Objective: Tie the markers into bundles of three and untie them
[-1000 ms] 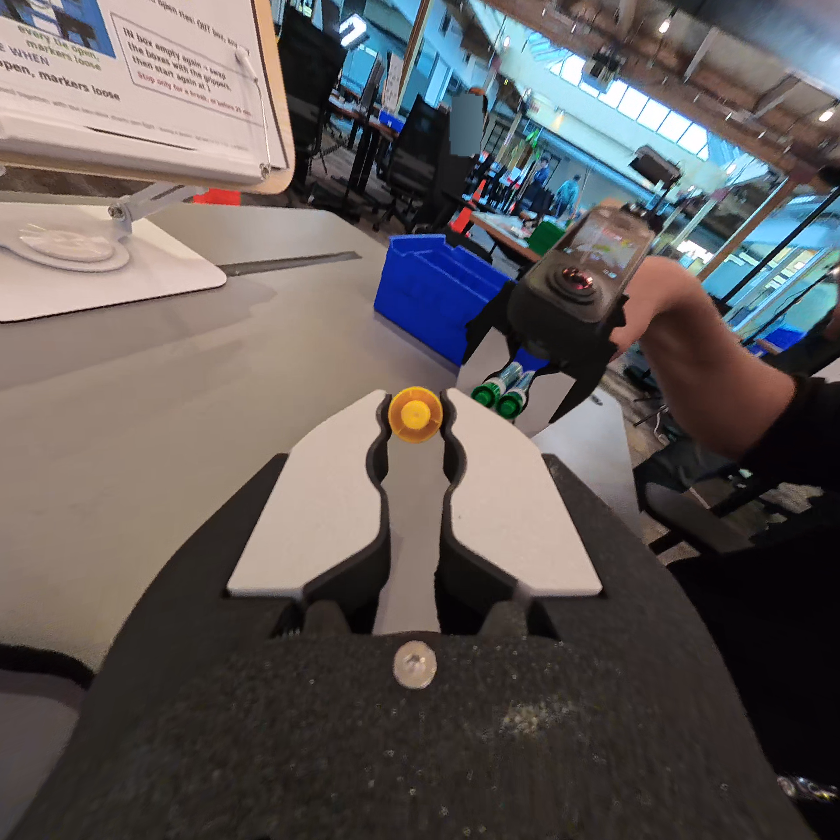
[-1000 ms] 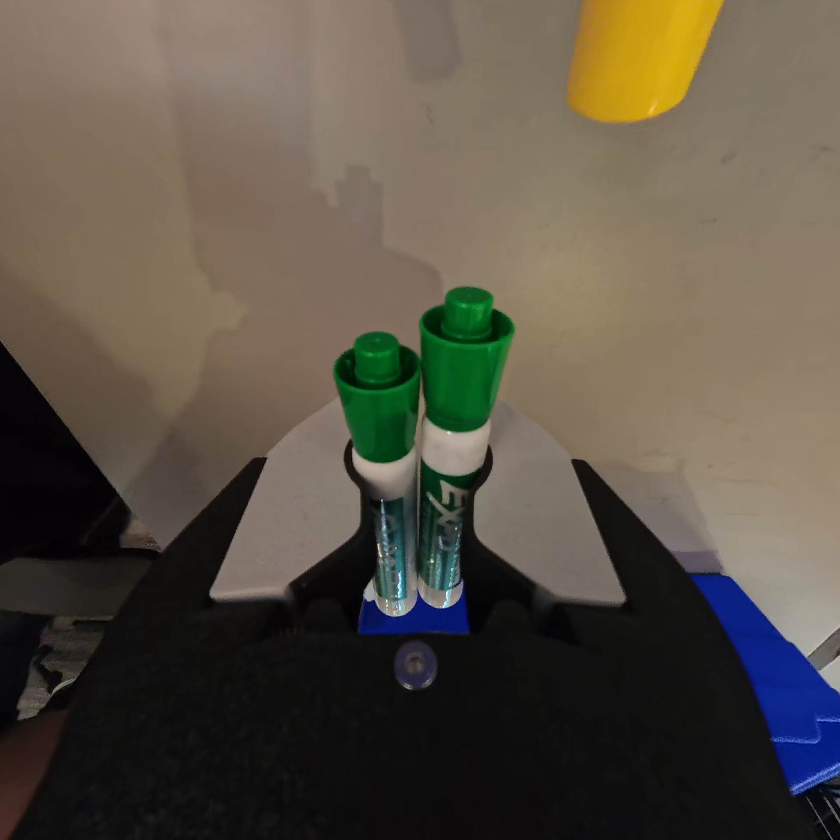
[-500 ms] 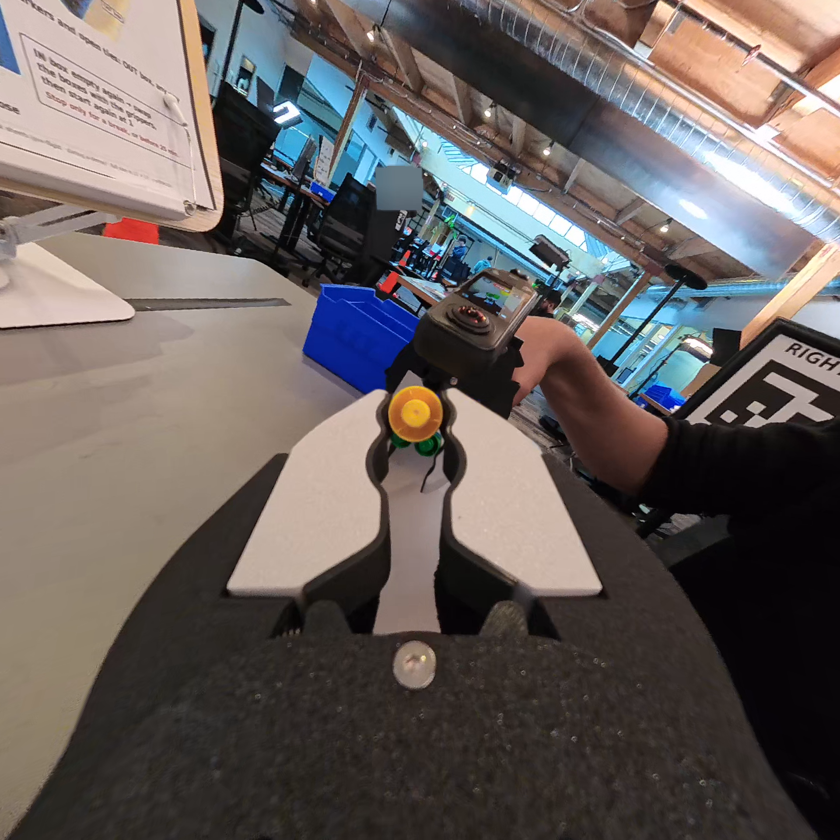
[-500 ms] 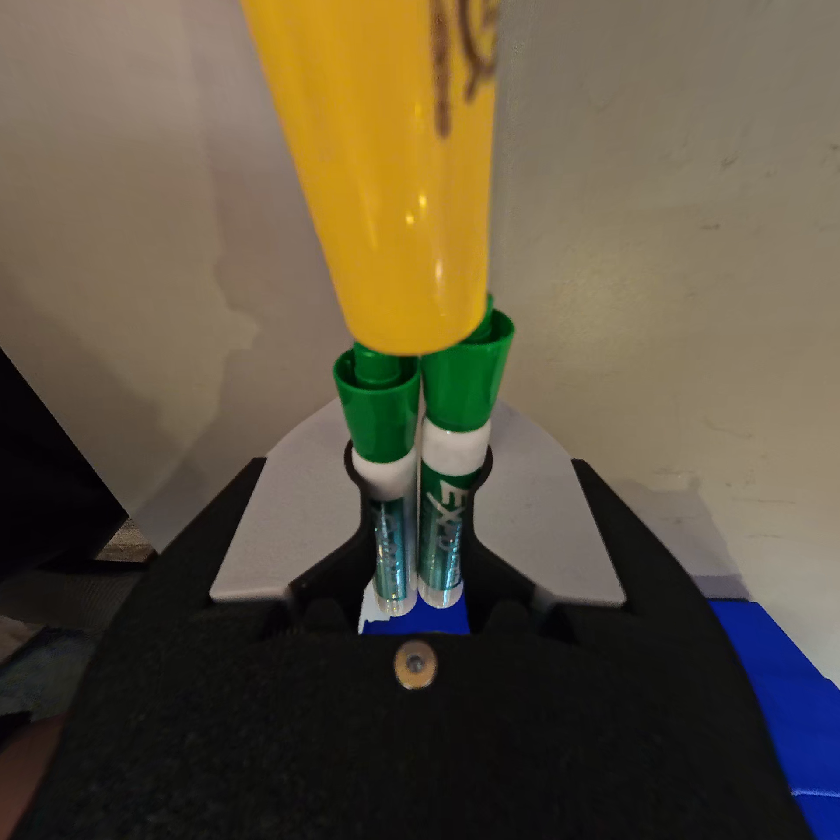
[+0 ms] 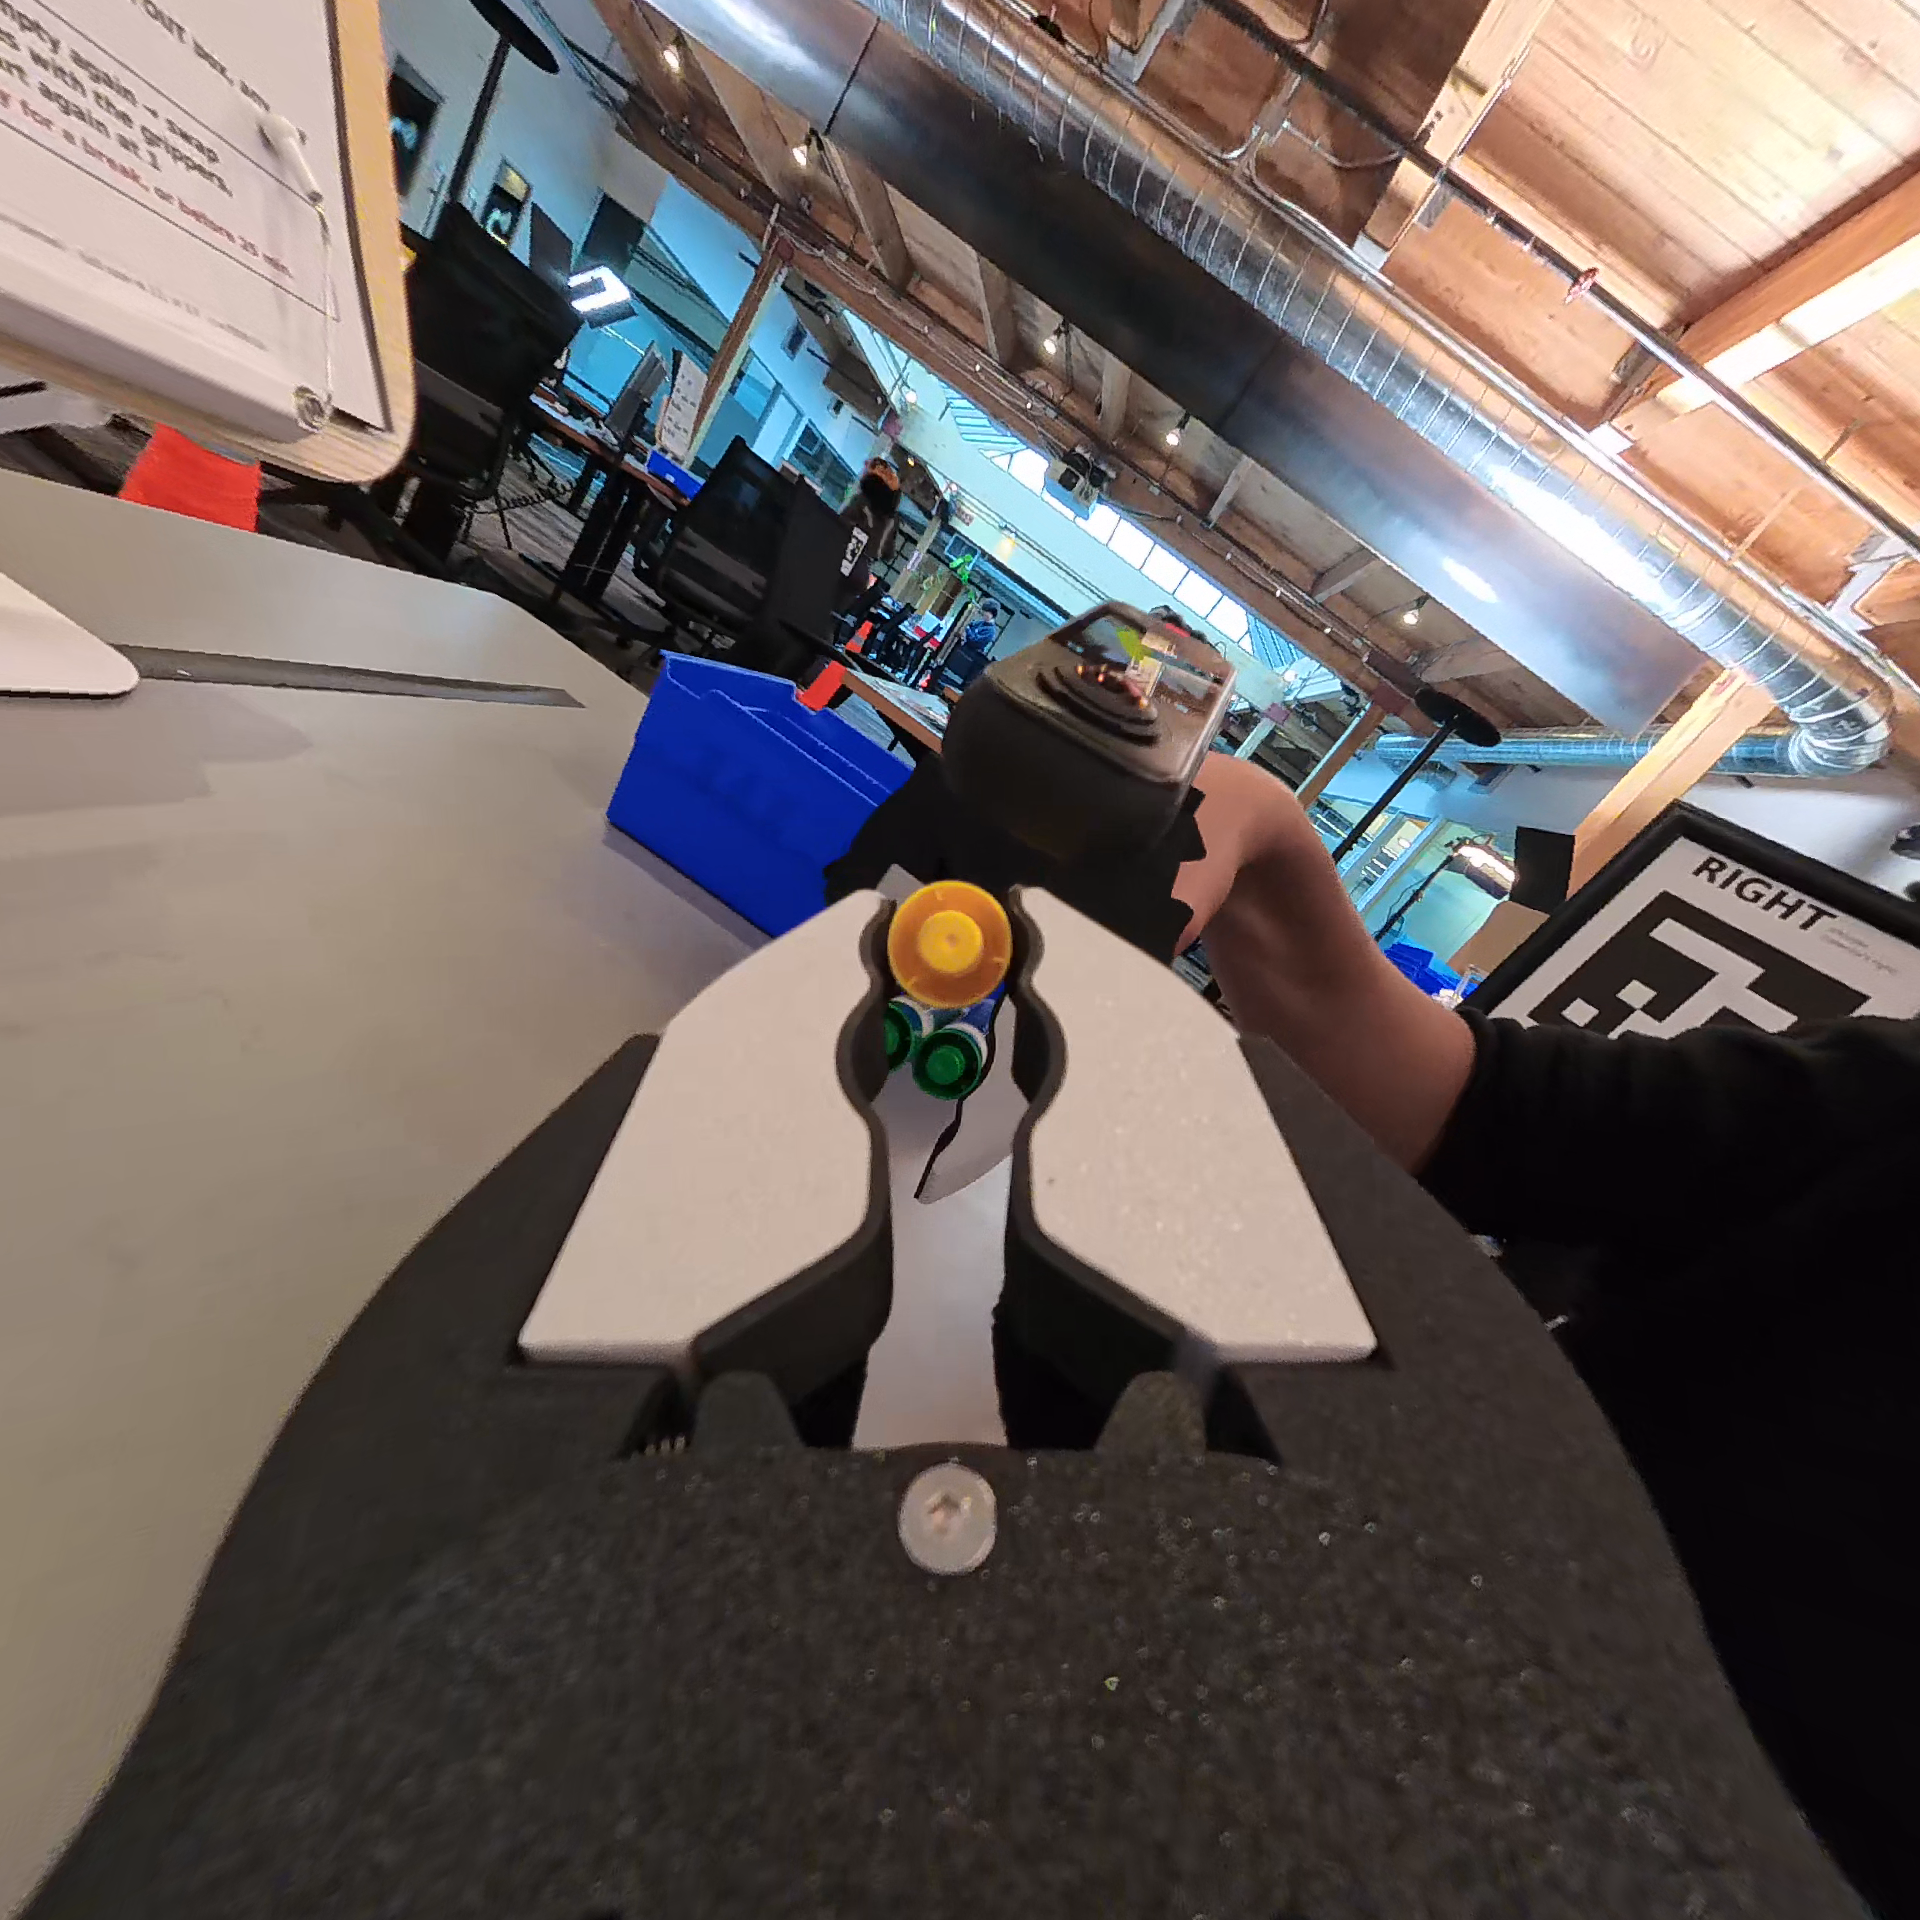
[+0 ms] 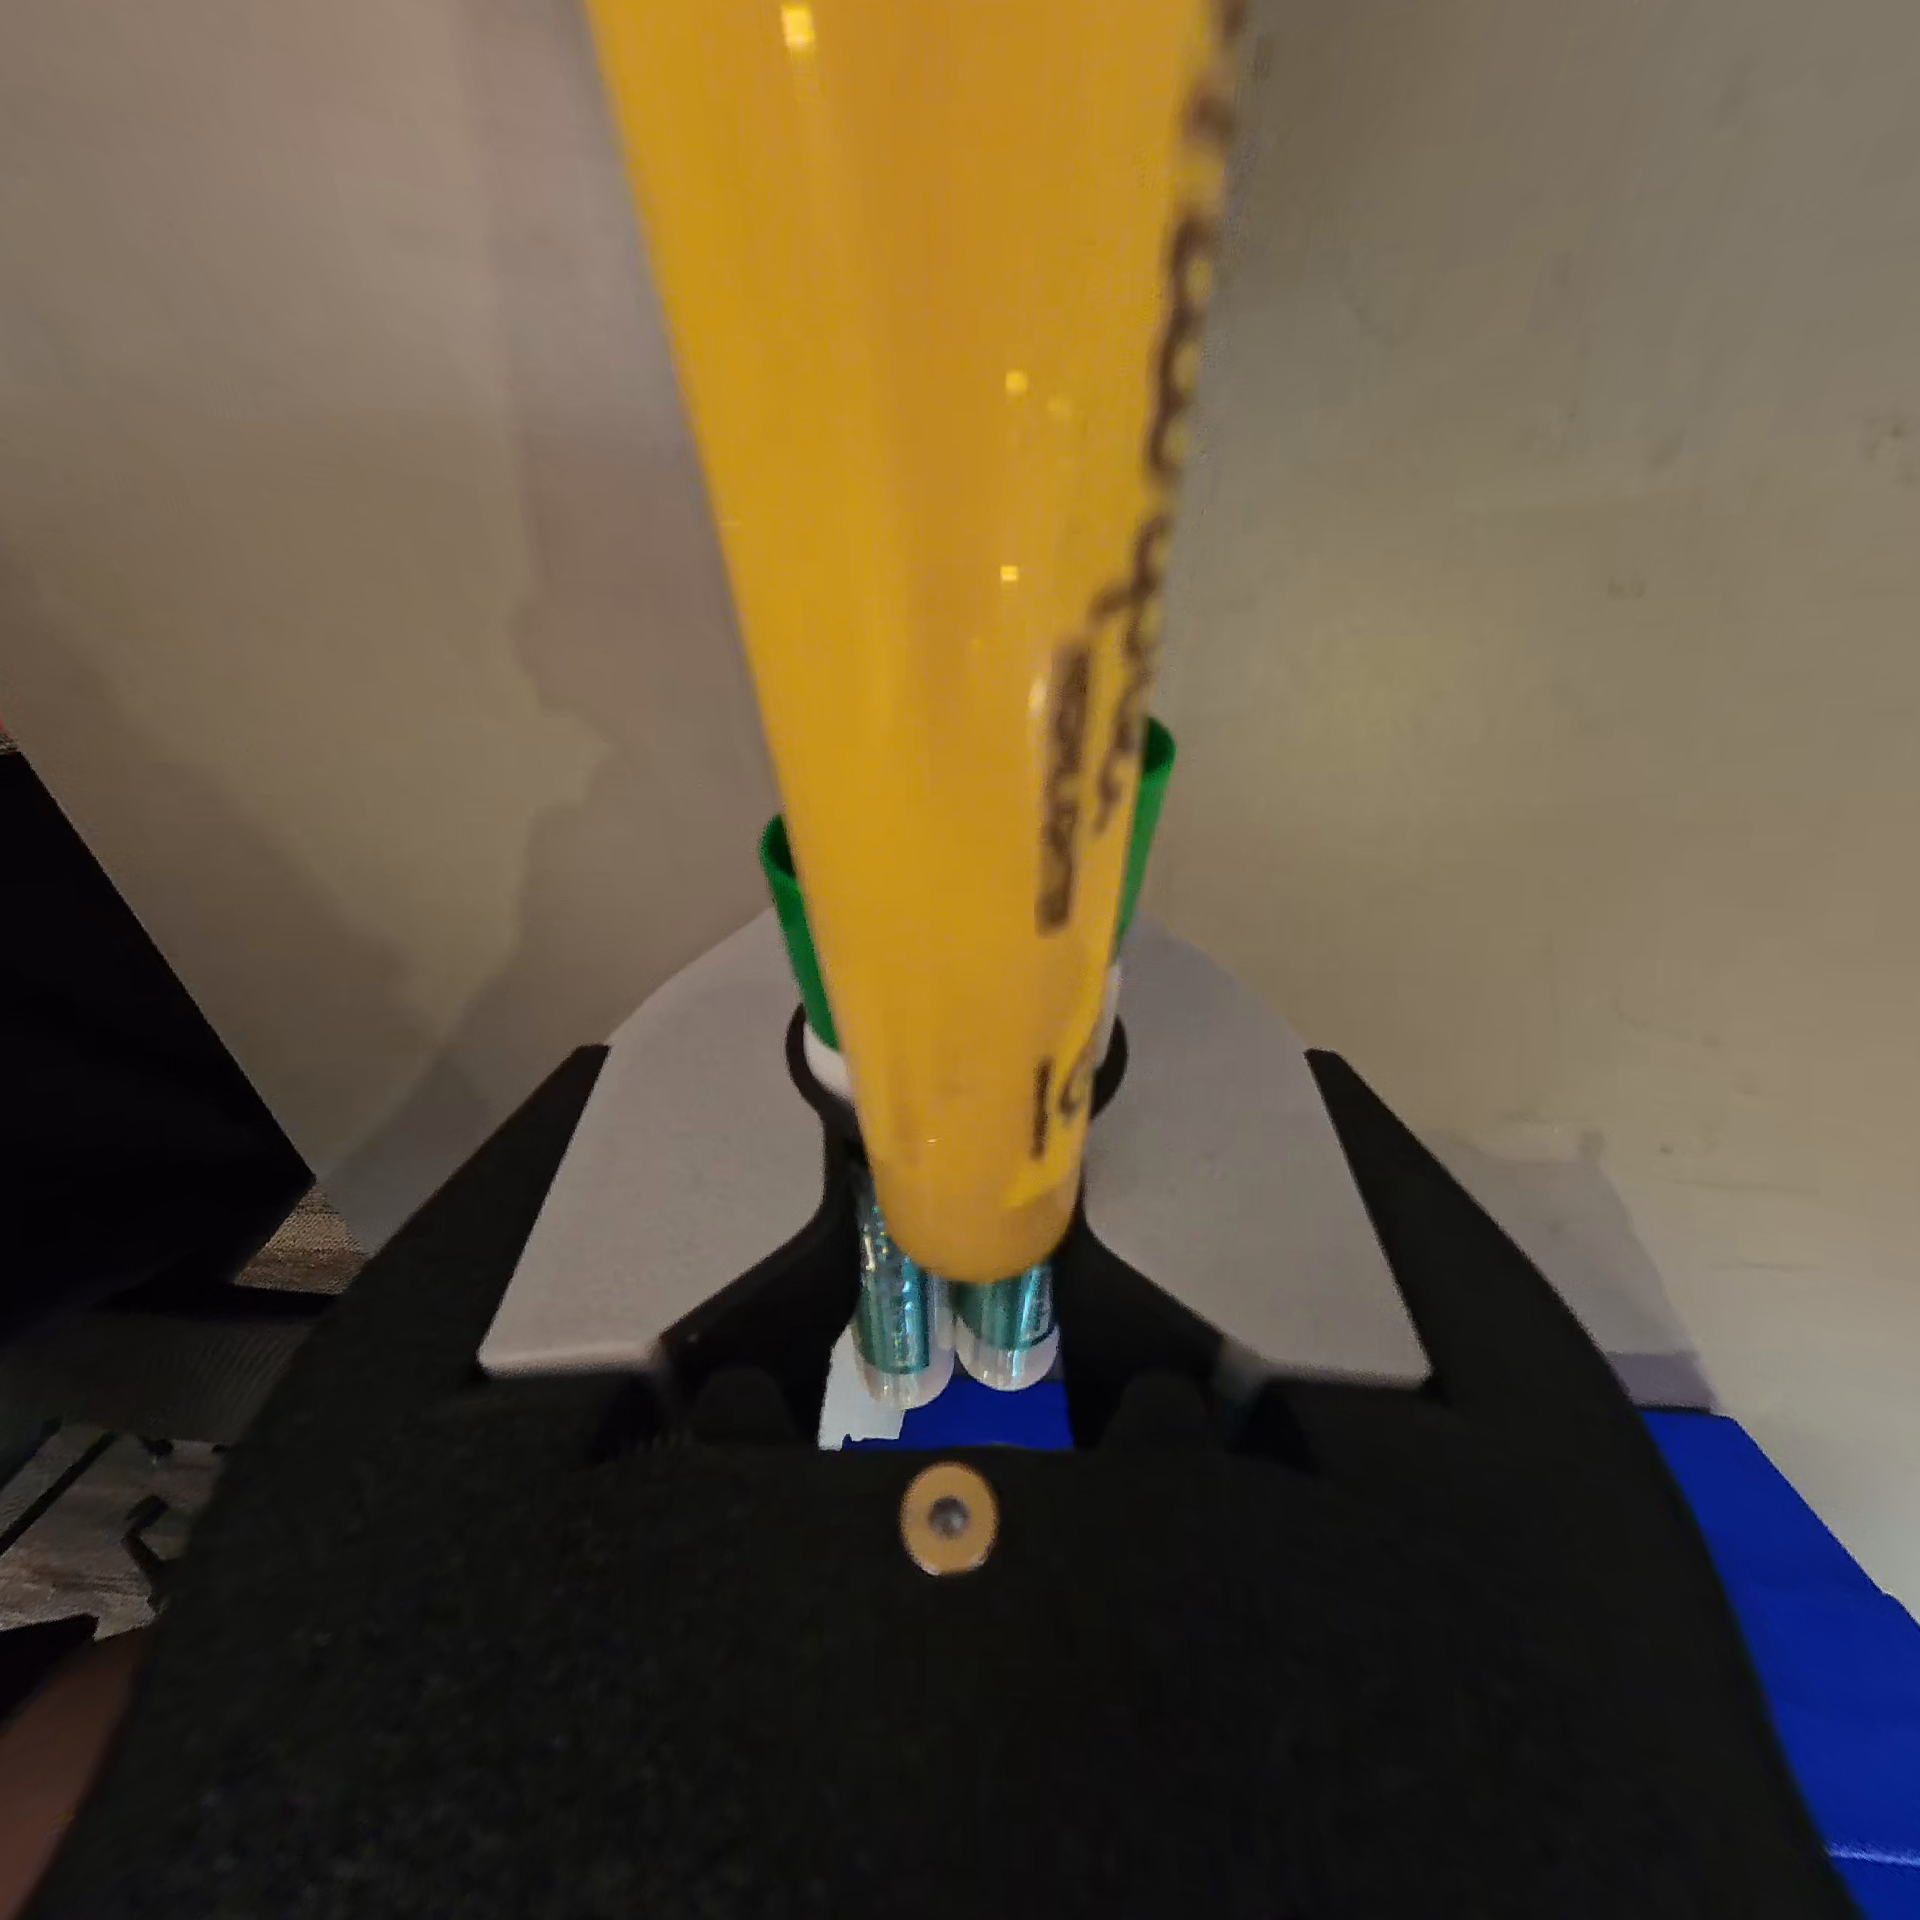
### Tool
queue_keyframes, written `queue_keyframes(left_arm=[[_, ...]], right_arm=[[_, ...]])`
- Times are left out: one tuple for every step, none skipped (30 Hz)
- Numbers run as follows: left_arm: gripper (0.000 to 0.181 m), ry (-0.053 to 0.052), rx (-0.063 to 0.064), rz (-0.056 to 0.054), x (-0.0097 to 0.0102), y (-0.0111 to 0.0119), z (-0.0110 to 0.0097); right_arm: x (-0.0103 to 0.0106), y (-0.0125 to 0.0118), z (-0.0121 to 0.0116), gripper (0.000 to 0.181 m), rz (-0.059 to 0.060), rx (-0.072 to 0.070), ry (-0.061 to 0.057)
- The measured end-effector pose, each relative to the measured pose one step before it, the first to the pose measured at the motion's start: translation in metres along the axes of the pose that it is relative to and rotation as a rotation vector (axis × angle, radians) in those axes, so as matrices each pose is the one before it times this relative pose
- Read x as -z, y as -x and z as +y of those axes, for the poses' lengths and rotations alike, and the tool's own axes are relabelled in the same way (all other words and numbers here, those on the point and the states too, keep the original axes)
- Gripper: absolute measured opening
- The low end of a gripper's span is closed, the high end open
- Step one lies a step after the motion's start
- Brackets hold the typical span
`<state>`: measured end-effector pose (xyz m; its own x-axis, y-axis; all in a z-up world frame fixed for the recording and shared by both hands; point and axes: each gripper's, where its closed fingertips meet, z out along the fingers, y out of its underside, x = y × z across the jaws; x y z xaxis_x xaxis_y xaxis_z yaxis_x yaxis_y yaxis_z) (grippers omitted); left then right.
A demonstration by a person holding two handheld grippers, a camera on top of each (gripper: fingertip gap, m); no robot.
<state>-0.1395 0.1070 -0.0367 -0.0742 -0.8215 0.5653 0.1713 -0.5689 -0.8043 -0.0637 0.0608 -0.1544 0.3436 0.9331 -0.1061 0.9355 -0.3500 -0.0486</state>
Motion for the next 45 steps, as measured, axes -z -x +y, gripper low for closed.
queue_keyframes(left_arm=[[0.019, -0.0026, 0.0005, 0.0012, -0.00124, -0.00018, 0.00063], [0.019, -0.0065, 0.0046, 0.0003, -0.00054, 0.00021, -0.00037], [0.019, 0.0038, 0.0009, 0.0002, -0.00038, 0.00062, 0.00052], [0.019, 0.0047, -0.0048, -0.0017, -0.00005, 0.00059, 0.00068], [0.019, 0.0045, -0.0034, 0.0007, 0.00005, 0.00015, 0.00077], [0.019, 0.0026, -0.0027, -0.0004, 0.00013, 0.00004, 0.00074], [0.019, 0.0019, -0.0051, -0.0003, 0.00032, -0.00025, 0.00104], [0.019, 0.0055, -0.0102, -0.0035, 0.00053, -0.0002, 0.00151], [0.019, 0.0074, -0.0136, -0.0091, 0.00057, 0.00047, 0.00183], [0.019, 0.0064, -0.0133, -0.0086, 0.0004, 0.00046, 0.00164], [0.019, 0.005, -0.0116, -0.0019, 0.00027, -0.00048, 0.00117], [0.019, 0.0046, -0.0091, -0.0016, 0.0002, -0.00064, 0.00083], [0.019, 0.0057, -0.0088, -0.0018, -0.00005, -0.00047, 0.00068], [0.019, 0.0061, -0.0084, -0.0039, -0.00006, -0.00016, 0.00044], [0.019, 0.0025, -0.0055, 0.0003, -0.00016, -0.00062, 0.00025], [0.019, 0.0026, -0.0018, 0.0022, -0.00004, -0.00047, 0.0002], [0.019, 0.0045, 0.0009, 0.004, 0.00033, -0.00018, 0.00048], [0.019, 0.0061, 0.0049, 0.0107, 0.00059, -0.0008, 0.00081], [0.019, 0.006, 0.0077, 0.0154, 0.00097, -0.00124, 0.00123], [0.019, 0.0006, 0.0089, 0.0152, 0.00076, -0.00141, 0.00114], [0.019, -0.0035, 0.0114, 0.0088, 0.00041, -0.00068, 0.00091], [0.019, -0.0008, 0.0101, -0.0001, -0.00028, 0.00083, 0.00124], [0.019, 0.0059, 0.0022, -0.0031, -0.0011, 0.00107, 0.00182], [0.019, 0.009, -0.0041, -0.0021, -0.002, 0.00046, 0.00201], [0.019, 0.0055, -0.0052, -0.0001, -0.00222, -0.00038, 0.00145], [0.019, 0.0082, -0.0048, 0.0004, -0.00255, -0.00062, 0.00171], [0.019, 0.0103, -0.0057, -0.0011, -0.00252, -0.00041, 0.00186], [0.019, 0.0098, -0.005, -0.0014, -0.00264, -0.00028, 0.00181], [0.019, 0.0075, -0.0045, -0.0007, -0.0024, -0.00023, 0.00143], [0.019, 0.0079, -0.0035, 0.0008, -0.00224, -0.00014, 0.00148], [0.019, 0.0059, -0.0006, 0.0017, -0.00205, 0.00009, 0.00119], [0.019, 0.0024, 0.0024, 0.002, -0.00175, 0.00033, 0.00084], [0.019, 0.0034, 0.0019, 0.0007, -0.00147, 0.00068, 0.00099], [0.019, 0.003, -0.0015, 0.0008, -0.00124, 0.00047, 0.00082], [0.019, 0.0024, -0.004, 0.0033, -0.0008, 0.00013, 0.00047], [0.019, 0.0, -0.0075, 0.0, -0.00022, 0.00041, -0.00026], [0.019, -0.0021, -0.0114, -0.0019, 0.00008, 0.0005, -0.00124], [0.019, 0.0026, -0.0107, 0.001, 0.00011, 0.00023, -0.00081], [0.019, 0.0127, -0.0125, 0.0033, -0.00046, 0.00006, 0.00049], [0.019, 0.015, -0.0193, -0.0012, -0.00045, 0.00036, 0.00094], [0.019, 0.0071, -0.0244, -0.0059, -0.00018, 0.00039, 0.00009], [0.019, 0.0112, -0.0226, -0.0047, -0.00057, 0.00004, 0.00052], [0.019, 0.0145, -0.0206, -0.0015, -0.00101, -0.00035, 0.00084], [0.019, 0.0144, -0.0204, -0.0009, -0.00112, -0.00058, 0.00113], [0.019, 0.016, -0.0226, -0.0033, -0.00131, -0.00034, 0.00136]], right_arm=[[-0.0003, -0.00031, 0.00072, 0.042, 0.0015, 0.0001, 0.007], [-0.00017, -0.00126, 0.00078, 0.041, 0.0073, 0.0004, 0.0056], [-0.00014, -0.00073, 0.00083, 0.041, 0.0015, -0.002, 0.004], [-0.00029, -0.00009, 0.00021, 0.042, -0.0019, -0.0015, -0.0005], [-0.00024, -0.00024, 0.00036, 0.041, 0.0007, 0.0003, 0.0005], [-0.00009, -0.00015, 0.00009, 0.041, 0.0009, -0.0002, 0.0], [0.00045, 0.00023, 0.00027, 0.041, -0.0023, 0.001, -0.001], [0.00103, -0.00006, 0.00006, 0.041, -0.0031, -0.0027, -0.0067], [0.0014, -0.00053, -0.00052, 0.042, -0.0024, -0.0071, -0.0112], [0.00123, -0.00017, -0.00076, 0.042, -0.0014, -0.0006, -0.0107], [0.00042, 0.00035, 0.00044, 0.042, -0.0026, 0.0015, -0.0015], [-0.00009, 0.00019, 0.00018, 0.042, -0.0002, 0.0014, 0.0005], [-0.0006, -0.00011, 0.00058, 0.042, 0.0034, 0.0038, 0.0053], [-0.00079, -0.00039, 0.00088, 0.042, 0.0059, 0.0031, 0.0082], [-0.00071, -0.00017, 0.00056, 0.041, 0.0043, 0.0039, 0.0066], [-0.00043, 0.00043, 0.00026, 0.042, -0.0011, 0.0041, 0.0017], [-0.00005, 0.00046, -0.00054, 0.041, -0.0049, 0.0006, -0.0053], [0.00034, 0.00031, -0.00093, 0.041, -0.0033, 0.0012, -0.0096], [0.00063, 0.0009, -0.00073, 0.041, -0.0073, 0.0002, -0.0087], [0.00053, 0.00074, 0.00002, 0.041, -0.0041, 0.0007, -0.0024], [0.00038, 0.0002, 0.00028, 0.042, 0.0019, 0.0034, 0.0005], [0.0, 0.00074, 0.00029, 0.042, -0.0028, 0.002, 0.0023], [-0.0002, 0.00055, -0.00023, 0.042, -0.0023, 0.0024, 0.001], [-0.00042, 0.00039, -0.00019, 0.042, -0.0022, 0.0031, 0.0021], [-0.00056, -0.00038, -0.0001, 0.042, 0.0012, 0.0013, 0.0054], [-0.00043, -0.00041, -0.00031, 0.042, -0.0009, -0.0009, 0.0051], [-0.0001, -0.00027, -0.00103, 0.042, -0.0011, 0.0012, 0.0017], [0.00003, 0.00023, -0.00159, 0.042, -0.0018, 0.0022, 0.0004], [0.00007, 0.00048, -0.00149, 0.042, -0.0011, 0.0029, 0.0033], [0.00012, 0.0, -0.00138, 0.041, 0.0029, 0.0061, 0.0059], [0.0003, -0.00001, -0.00128, 0.042, 0.0024, 0.0041, 0.0064], [0.00074, -0.00022, -0.00171, 0.042, 0.0032, 0.0038, 0.0038], [0.00108, -0.00019, -0.00199, 0.042, 0.0033, 0.0053, 0.0016], [0.00133, 0.00011, -0.00186, 0.043, 0.0022, 0.0044, 0.0024], [0.00135, -0.00039, -0.00121, 0.043, 0.0064, 0.0051, 0.0054], [0.00134, -0.00094, -0.00078, 0.043, 0.0099, 0.0039, 0.0074], [0.00121, -0.00158, -0.00028, 0.043, 0.0112, 0.0011, 0.0087], [0.00097, -0.00125, 0.0, 0.042, 0.0066, 0.0006, 0.009], [0.00076, -0.00028, -0.00015, 0.042, -0.0002, 0.0005, 0.0075], [0.00035, -0.00055, 0.00039, 0.042, 0.0015, 0.0018, 0.0115], [-0.00011, -0.00137, 0.00035, 0.042, 0.0081, 0.0025, 0.0118], [-0.00027, -0.00053, 0.00045, 0.042, 0.0017, 0.0006, 0.0122], [-0.00005, 0.00058, -0.00014, 0.042, -0.0046, 0.0016, 0.0084], [0.00015, 0.00076, -0.00057, 0.042, -0.0042, 0.0035, 0.0059], [0.00033, -0.00033, -0.00039, 0.042, 0.0043, 0.0047, 0.007]])
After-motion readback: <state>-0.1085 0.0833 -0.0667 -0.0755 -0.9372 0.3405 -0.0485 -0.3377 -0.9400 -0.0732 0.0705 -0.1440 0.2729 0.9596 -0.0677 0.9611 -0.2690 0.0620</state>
